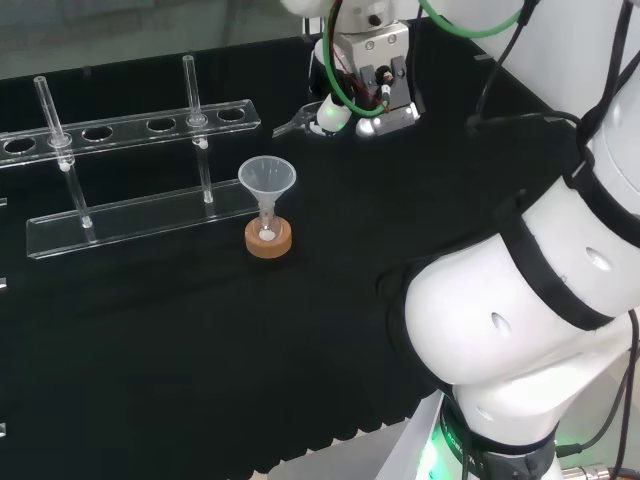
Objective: Put the weighing funnel back on the table.
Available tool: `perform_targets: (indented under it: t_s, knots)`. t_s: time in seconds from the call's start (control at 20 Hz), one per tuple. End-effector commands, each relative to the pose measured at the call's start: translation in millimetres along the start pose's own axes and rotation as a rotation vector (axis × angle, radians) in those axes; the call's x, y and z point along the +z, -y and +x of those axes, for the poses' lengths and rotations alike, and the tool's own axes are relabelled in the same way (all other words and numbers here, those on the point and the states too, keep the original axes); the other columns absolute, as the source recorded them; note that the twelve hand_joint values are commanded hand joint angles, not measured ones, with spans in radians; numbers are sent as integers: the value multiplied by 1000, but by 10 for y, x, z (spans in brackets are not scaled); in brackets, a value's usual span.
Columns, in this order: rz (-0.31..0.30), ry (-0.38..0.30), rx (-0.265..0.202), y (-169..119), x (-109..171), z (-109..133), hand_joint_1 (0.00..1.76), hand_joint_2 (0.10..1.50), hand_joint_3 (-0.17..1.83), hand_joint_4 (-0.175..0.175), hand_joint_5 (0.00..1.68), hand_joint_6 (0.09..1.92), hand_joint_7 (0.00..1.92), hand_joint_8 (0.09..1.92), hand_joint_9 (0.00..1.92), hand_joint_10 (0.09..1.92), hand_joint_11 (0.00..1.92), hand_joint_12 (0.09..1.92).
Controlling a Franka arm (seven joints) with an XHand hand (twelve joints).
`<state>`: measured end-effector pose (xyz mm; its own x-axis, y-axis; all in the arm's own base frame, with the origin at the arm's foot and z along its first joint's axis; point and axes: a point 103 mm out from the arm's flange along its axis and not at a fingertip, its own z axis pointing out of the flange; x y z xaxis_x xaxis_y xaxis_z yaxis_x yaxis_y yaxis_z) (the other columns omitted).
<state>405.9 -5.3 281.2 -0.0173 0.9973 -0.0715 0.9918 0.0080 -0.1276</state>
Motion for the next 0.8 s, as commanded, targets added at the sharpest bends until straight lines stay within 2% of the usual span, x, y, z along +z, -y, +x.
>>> perform_targets:
  t_s: [0.05, 0.45, 0.8]
  knots:
    - [-28, -61, 13, 10, 14, -125, 1147, 606, 657, 175, 1418, 403, 533, 663, 911, 379, 750, 1107]
    - [-52, -131, 49, -32, 110, -346, 1147, 606, 657, 175, 1417, 404, 532, 663, 912, 380, 750, 1107]
    - [-77, -181, 84, -193, 274, -549, 1148, 606, 657, 175, 1417, 404, 531, 663, 911, 380, 751, 1108]
